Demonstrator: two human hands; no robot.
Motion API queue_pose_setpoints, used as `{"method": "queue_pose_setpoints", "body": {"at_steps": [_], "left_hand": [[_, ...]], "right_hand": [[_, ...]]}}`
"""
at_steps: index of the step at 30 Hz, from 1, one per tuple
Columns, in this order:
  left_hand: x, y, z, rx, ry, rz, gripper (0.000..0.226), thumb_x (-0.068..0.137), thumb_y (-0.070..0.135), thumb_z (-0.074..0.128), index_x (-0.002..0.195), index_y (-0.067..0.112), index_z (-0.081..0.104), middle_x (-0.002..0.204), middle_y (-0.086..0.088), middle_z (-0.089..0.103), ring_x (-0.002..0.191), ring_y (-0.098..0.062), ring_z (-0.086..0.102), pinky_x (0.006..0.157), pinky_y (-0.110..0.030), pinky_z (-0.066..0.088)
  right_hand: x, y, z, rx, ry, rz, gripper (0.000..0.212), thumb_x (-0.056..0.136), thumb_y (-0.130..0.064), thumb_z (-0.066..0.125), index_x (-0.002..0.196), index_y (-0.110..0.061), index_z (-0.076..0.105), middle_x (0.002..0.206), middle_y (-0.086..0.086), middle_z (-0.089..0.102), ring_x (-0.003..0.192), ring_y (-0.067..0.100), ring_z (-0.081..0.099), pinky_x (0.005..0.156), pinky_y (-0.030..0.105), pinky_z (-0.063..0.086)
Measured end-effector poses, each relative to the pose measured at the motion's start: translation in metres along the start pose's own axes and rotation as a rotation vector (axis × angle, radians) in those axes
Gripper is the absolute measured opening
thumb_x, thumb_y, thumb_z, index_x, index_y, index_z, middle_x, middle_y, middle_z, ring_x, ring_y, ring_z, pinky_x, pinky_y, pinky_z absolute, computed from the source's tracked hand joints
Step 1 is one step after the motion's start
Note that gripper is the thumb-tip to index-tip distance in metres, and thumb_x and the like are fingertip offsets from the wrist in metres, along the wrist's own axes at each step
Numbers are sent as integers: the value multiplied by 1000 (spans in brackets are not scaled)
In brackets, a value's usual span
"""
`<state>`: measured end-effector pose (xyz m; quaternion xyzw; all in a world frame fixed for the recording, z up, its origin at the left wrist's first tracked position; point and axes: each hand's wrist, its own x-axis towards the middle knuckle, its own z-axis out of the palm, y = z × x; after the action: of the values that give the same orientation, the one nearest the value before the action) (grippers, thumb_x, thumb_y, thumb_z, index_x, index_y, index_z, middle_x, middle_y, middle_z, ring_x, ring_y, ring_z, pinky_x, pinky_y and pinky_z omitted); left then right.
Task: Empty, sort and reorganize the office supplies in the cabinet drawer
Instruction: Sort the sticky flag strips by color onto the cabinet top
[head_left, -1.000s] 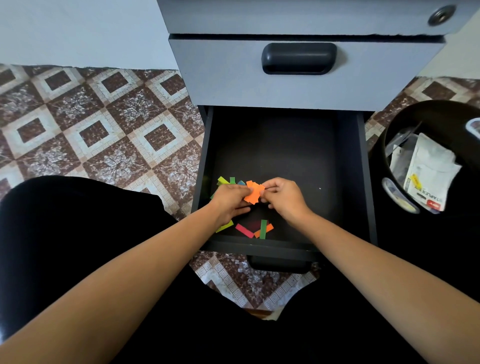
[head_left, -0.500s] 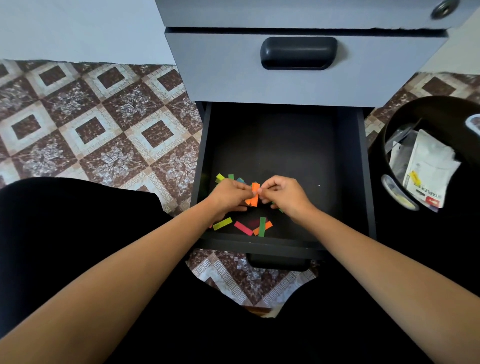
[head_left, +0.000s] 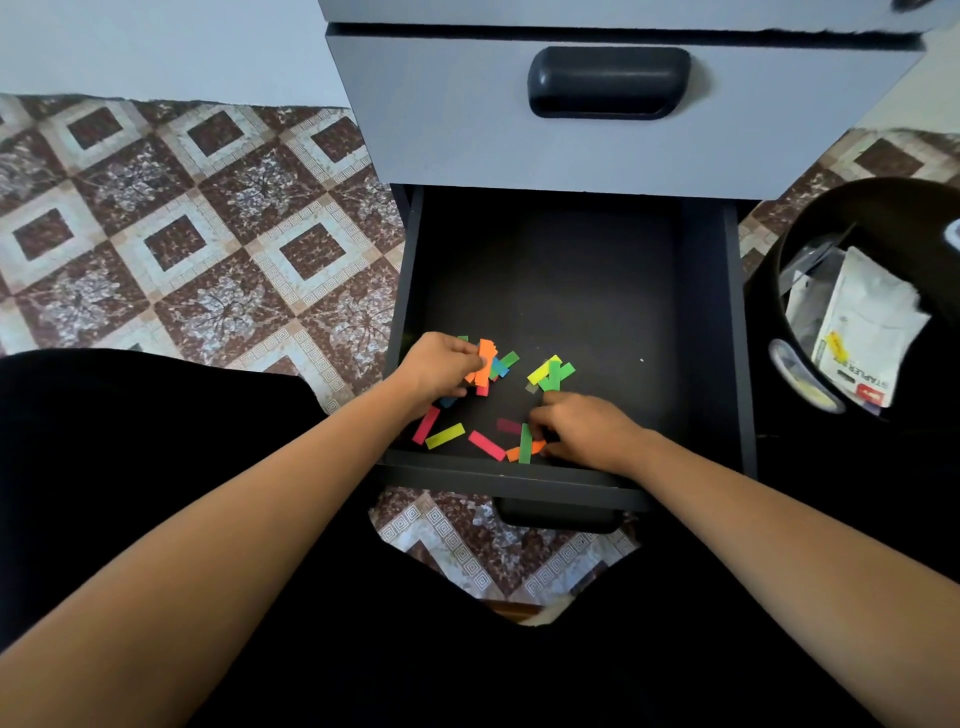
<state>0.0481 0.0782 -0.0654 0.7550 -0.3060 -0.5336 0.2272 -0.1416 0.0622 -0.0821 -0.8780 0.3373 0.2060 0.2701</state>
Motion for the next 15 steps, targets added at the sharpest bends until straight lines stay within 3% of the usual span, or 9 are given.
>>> {"method": "queue_pose_setpoints", "body": {"at_steps": [3, 7, 12, 15], "left_hand": [[0, 1, 1, -8, -3, -2, 19, 90, 12, 60, 108, 6, 61, 89, -8, 57, 73, -12, 54, 64, -23, 51], [-2, 4, 2, -30, 2, 3, 15, 91, 11, 59, 106, 9, 62, 82, -4, 57, 69, -9, 53, 66, -23, 50], [-5, 6, 5, -46, -20, 0, 27, 91, 11, 59, 118, 11, 61, 95, -10, 64, 72, -10, 57, 62, -20, 48], [-6, 9, 8, -41, -35, -20, 16, 90, 11, 59, 106, 15, 62, 91, -9, 63, 70, -11, 56, 61, -22, 48]], "right_hand": [[1, -1, 1, 52, -15, 28, 6, 86, -17, 59, 90, -16, 55, 102, 4, 52, 96, 24, 54, 73, 33, 42], [0, 1, -4, 88, -13, 45, 13, 85, -10, 54, 78, -19, 48, 87, 3, 56, 88, 26, 56, 71, 35, 45], [-7, 8, -26, 121, -27, 92, 15, 86, -6, 54, 92, -20, 58, 84, 2, 57, 81, 21, 57, 72, 36, 50], [-10, 10, -35, 102, -36, 126, 16, 89, -7, 54, 99, -16, 64, 89, 4, 58, 82, 18, 53, 68, 28, 44]]}}
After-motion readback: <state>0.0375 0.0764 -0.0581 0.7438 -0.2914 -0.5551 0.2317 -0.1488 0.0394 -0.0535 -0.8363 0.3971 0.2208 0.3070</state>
